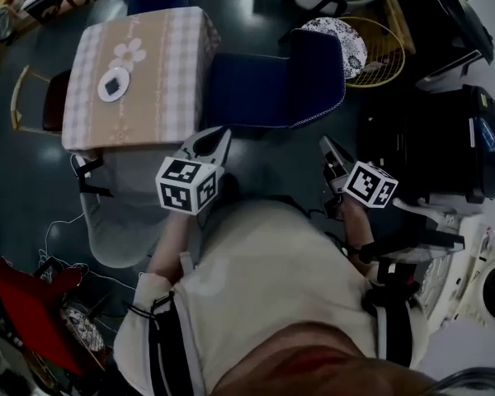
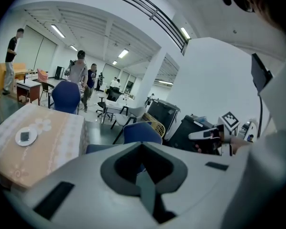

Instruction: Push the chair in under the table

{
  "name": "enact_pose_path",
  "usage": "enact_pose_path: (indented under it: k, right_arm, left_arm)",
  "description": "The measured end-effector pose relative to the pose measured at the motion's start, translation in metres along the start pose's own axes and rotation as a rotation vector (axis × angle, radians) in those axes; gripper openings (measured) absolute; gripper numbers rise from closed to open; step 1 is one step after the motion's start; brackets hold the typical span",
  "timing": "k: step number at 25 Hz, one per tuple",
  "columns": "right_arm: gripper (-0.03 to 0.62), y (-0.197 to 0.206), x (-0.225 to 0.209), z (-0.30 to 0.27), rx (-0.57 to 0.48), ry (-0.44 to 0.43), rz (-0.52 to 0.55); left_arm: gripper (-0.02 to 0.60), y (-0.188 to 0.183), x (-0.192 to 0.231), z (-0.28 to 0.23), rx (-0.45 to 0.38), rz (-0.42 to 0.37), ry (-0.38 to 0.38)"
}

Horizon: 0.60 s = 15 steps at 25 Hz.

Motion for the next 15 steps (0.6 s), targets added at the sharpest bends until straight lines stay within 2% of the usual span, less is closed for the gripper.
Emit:
enact_pose_path:
  k: [7,11,15]
  right_arm:
    - [0.011,-0.027,-0.018,-0.017,0.016,0.117,0.073]
    - [0.011,-0.046,-0.044,-0.027,0.001,0.198,0.124]
    - [0.012,-0.061,-0.081,-0.035,-0.018,0.239,0.090]
  left_arm:
    - [0.008,-0.007,0.029,-0.010,0.025,0.030,-0.006]
    - [0.008,-0.016,0.031,-0.024,0.042,0.008,-0.030]
    - [0.008,-0.025,0.024,-0.041,0.058,0.001,-0.070]
Point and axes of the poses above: the fingertips, and each gripper's own axes: z backward along the fingers, x to its left, y out of its underside, the point moved 10 cm from there along z, backward along the fingers, and after that the axes turned 4 degrees about -y, right-handed, at the moved point
